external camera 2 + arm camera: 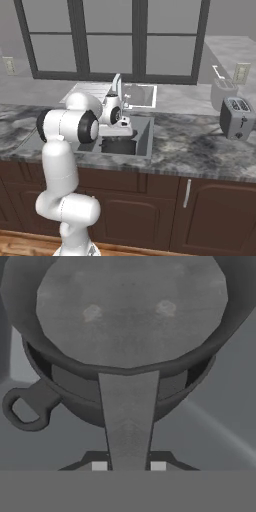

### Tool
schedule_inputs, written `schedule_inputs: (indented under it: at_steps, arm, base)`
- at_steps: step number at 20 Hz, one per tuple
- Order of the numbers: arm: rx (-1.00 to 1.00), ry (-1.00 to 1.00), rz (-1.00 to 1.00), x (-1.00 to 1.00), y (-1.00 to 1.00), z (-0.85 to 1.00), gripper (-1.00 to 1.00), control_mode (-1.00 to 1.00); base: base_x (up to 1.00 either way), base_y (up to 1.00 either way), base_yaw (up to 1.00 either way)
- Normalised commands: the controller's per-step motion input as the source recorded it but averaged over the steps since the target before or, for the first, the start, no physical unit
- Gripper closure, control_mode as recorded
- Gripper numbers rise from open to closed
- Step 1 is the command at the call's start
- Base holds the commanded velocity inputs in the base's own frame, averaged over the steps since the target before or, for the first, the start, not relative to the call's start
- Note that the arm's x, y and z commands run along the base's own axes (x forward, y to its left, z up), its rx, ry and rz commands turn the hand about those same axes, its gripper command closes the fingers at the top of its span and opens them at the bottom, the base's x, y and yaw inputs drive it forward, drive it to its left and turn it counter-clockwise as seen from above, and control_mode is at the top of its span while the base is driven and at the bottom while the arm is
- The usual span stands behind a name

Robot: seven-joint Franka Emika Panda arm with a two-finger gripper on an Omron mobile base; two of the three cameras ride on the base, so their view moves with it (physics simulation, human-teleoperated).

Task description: Move the pot and pan from the stove into the sink.

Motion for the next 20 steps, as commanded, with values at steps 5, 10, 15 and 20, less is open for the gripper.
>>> schedule_inputs:
  at_steps: [5,10,15,20]
  arm:
    - [0.00,0.00,0.00,0.00,0.00,0.00,-1.00,-1.00]
    - [0.01,0.00,0.00,0.00,0.00,0.32,-1.00,-1.00]
    - [0.01,0.00,0.00,-0.12,0.00,0.56,-1.00,-1.00]
    - [0.00,-0.14,0.02,-0.87,0.00,0.11,-1.00,-1.00]
  base:
    - [0.00,0.00,0.00]
    - [0.00,0.00,0.00]
    - [0.00,0.00,0.00]
    - [0.00,0.00,0.00]
